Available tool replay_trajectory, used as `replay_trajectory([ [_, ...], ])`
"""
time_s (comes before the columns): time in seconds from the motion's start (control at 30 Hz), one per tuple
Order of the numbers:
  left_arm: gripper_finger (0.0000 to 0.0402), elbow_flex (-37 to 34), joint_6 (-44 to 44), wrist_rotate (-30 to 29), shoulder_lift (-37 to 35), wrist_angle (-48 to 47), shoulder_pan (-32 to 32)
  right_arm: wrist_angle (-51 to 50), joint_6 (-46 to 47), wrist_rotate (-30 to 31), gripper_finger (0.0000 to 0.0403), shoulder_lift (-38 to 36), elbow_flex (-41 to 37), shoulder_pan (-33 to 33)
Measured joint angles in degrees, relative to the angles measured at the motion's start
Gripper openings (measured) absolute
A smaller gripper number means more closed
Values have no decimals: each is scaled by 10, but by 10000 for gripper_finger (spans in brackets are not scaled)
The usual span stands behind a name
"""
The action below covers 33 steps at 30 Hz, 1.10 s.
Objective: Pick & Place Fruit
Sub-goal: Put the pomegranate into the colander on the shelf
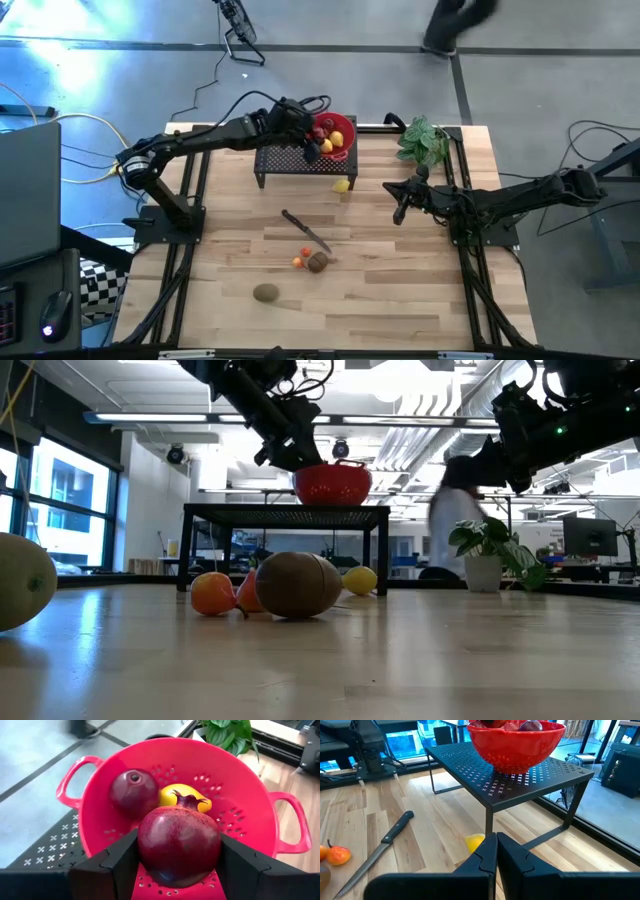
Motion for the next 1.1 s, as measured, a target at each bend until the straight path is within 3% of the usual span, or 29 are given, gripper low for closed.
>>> replay_trajectory([
  [0.6,233,0,-5,-1,0,1,0,0,0,0,3,0,0,0],
  [1.1,280,0,-10,-2,-2,43,0,0,0,0,3,0,0,0],
])
